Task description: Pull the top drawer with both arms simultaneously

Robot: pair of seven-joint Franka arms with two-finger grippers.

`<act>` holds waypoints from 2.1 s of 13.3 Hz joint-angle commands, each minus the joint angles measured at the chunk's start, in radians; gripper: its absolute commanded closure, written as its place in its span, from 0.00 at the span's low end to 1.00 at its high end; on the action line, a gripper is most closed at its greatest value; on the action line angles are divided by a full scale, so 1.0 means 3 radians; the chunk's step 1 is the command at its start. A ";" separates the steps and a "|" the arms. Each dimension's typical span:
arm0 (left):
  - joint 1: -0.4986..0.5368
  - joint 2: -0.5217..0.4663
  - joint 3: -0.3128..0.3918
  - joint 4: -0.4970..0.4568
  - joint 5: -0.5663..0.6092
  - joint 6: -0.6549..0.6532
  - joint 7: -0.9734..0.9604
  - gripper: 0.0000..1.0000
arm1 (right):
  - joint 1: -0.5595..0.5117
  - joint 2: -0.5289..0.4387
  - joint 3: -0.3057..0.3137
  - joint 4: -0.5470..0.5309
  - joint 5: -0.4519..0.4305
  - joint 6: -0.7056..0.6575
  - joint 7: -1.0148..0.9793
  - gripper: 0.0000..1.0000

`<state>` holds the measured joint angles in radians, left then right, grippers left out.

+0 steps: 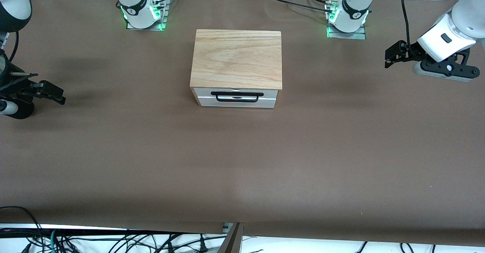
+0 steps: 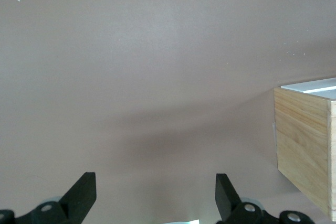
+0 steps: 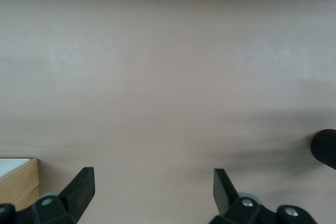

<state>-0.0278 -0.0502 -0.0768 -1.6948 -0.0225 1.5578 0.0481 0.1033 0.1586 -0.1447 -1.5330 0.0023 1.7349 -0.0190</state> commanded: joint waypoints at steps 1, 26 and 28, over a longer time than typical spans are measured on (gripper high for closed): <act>0.0016 0.0014 -0.0005 0.0101 -0.0012 -0.0069 -0.0002 0.00 | -0.0027 -0.0022 0.0027 0.0033 -0.0028 -0.0066 -0.0034 0.00; -0.0004 0.0356 -0.0015 0.0336 -0.0063 -0.0176 -0.0002 0.00 | -0.0048 -0.0017 0.0022 0.0033 -0.0018 -0.0066 -0.0029 0.00; -0.0020 0.0474 -0.0025 0.0347 -0.0291 -0.0243 0.0034 0.00 | -0.0032 -0.0017 0.0022 0.0033 -0.0023 -0.0071 -0.0034 0.00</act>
<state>-0.0303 0.0408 -0.0815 -1.6265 -0.0448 1.5144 0.0474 0.0987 0.1586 -0.1454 -1.5329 0.0023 1.7347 -0.0190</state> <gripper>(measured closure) 0.000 0.000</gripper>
